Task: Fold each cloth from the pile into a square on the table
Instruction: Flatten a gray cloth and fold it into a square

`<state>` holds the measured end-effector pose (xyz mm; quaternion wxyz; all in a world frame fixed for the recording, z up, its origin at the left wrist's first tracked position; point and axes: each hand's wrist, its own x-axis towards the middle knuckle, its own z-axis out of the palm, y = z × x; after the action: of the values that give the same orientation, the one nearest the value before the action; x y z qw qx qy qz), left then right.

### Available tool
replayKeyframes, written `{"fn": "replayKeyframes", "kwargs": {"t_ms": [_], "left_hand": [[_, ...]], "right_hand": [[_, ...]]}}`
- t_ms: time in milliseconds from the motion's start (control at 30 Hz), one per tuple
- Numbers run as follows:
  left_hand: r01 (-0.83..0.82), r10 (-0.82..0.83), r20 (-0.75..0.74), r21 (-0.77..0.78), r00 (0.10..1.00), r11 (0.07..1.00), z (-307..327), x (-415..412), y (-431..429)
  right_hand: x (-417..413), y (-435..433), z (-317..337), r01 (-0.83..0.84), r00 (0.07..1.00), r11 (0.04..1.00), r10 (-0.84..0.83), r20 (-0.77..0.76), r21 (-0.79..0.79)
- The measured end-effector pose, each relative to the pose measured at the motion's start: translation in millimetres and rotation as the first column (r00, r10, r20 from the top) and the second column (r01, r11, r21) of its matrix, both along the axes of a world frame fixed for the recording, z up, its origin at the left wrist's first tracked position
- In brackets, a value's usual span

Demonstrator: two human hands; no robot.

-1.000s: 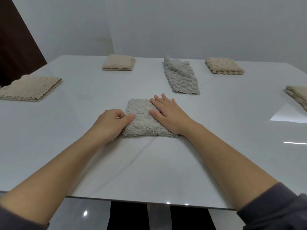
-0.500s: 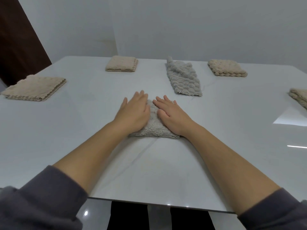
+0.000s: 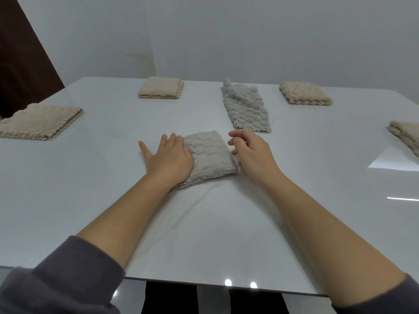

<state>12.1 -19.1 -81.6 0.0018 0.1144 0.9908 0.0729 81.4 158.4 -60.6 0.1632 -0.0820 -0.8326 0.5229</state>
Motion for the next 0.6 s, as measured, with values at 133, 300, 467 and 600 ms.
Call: {"fn": "replayKeyframes", "kwargs": {"t_ms": [133,300,467,600], "left_hand": [[-0.022,0.022,0.019,0.044,1.000,0.999,2,-5,-1],[-0.005,0.003,0.017,0.148,1.000,0.989,-1,-5,-3],[0.098,-0.109,0.038,0.213,0.993,0.972,2,-5,-7],[0.182,-0.202,0.052,0.258,0.978,0.949,4,-3,-12]], "right_hand": [[0,-1,7,-0.011,0.971,0.956,0.081,0.225,-0.293],[3,4,16,-0.100,0.916,0.933,0.221,0.334,-0.345],[9,7,18,-0.360,0.833,0.917,0.399,0.383,-0.173],[14,3,20,-0.482,0.814,0.864,0.504,0.288,-0.147]]}}
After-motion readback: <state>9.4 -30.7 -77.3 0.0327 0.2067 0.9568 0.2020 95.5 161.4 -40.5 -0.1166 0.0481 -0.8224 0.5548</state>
